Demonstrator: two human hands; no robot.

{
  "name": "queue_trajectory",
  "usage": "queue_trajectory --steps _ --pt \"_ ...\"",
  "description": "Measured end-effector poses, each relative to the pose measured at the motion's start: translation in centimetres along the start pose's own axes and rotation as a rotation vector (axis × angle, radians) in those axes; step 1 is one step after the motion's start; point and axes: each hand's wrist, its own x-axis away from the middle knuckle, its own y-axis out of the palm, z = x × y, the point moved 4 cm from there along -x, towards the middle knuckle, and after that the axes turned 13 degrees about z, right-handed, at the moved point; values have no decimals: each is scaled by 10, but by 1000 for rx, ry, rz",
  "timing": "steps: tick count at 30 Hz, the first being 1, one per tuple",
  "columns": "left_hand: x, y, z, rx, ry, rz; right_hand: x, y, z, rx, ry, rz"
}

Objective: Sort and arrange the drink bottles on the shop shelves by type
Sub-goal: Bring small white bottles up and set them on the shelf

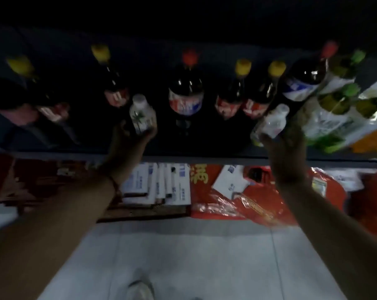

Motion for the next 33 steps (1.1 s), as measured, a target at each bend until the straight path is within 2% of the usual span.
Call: queue_trajectory --steps 2,7,10,13,19,25,29,33 --pt "-16 13 -20 -22 6 55 -25 9 9 15 -56 43" --pt "-40 31 -34 -18 16 140 -61 29 24 2 91 51" --pt "-44 33 -28 -35 7 140 -82 34 33 122 24 54" --pt "-36 36 -21 -120 26 114 -97 37 59 252 46 68" --pt "-6 43 -15 -160 11 85 -45 30 26 141 203 87" --pt "24 32 -5 -162 -13 -33 -10 33 19 22 214 -17" --pt "64 10 23 -151 -47 -104 18 17 -4 -27 250 -80" --pt "119 -30 85 -130 -110 -85 52 -23 -49 -83 279 -120"
